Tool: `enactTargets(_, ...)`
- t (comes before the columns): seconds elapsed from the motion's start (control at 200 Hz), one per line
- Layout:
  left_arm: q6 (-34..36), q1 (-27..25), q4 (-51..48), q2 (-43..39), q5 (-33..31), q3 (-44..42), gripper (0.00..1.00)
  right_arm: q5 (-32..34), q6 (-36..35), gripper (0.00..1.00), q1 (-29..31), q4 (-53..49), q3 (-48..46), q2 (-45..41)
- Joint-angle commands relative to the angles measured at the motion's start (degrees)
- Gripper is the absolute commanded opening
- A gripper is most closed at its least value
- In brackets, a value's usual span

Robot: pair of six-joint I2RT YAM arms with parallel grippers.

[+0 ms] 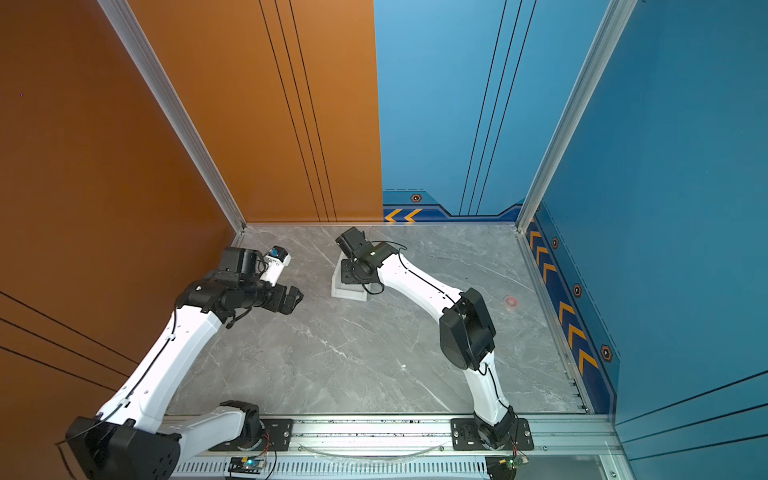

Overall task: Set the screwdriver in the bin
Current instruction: 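Lift the screwdriver with the right gripper and carry it over the white bin, then lower the screwdriver into the white bin and open the right gripper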

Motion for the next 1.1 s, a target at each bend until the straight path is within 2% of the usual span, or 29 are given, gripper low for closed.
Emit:
enactTargets(0.0, -0.81, 0.67, -1.36, -0.24, 1.45, 1.59, 0.98, -1.94, -1.36, 0.17, -0.70, -1.87, 4.15, 3.67)
enactTargets(0.45, -1.11, 1.30, -1.25, 1.06, 2.64, 1.97, 0.98, -1.93, -3.76, 0.18, -2.00, -2.00, 12.56, 13.66)
enactTargets(1.096, -1.34, 1.76, -1.25, 0.82, 3.43, 1.92, 0.98, -1.55, -4.61, 0.19, -2.43, -2.58, 15.39, 19.16)
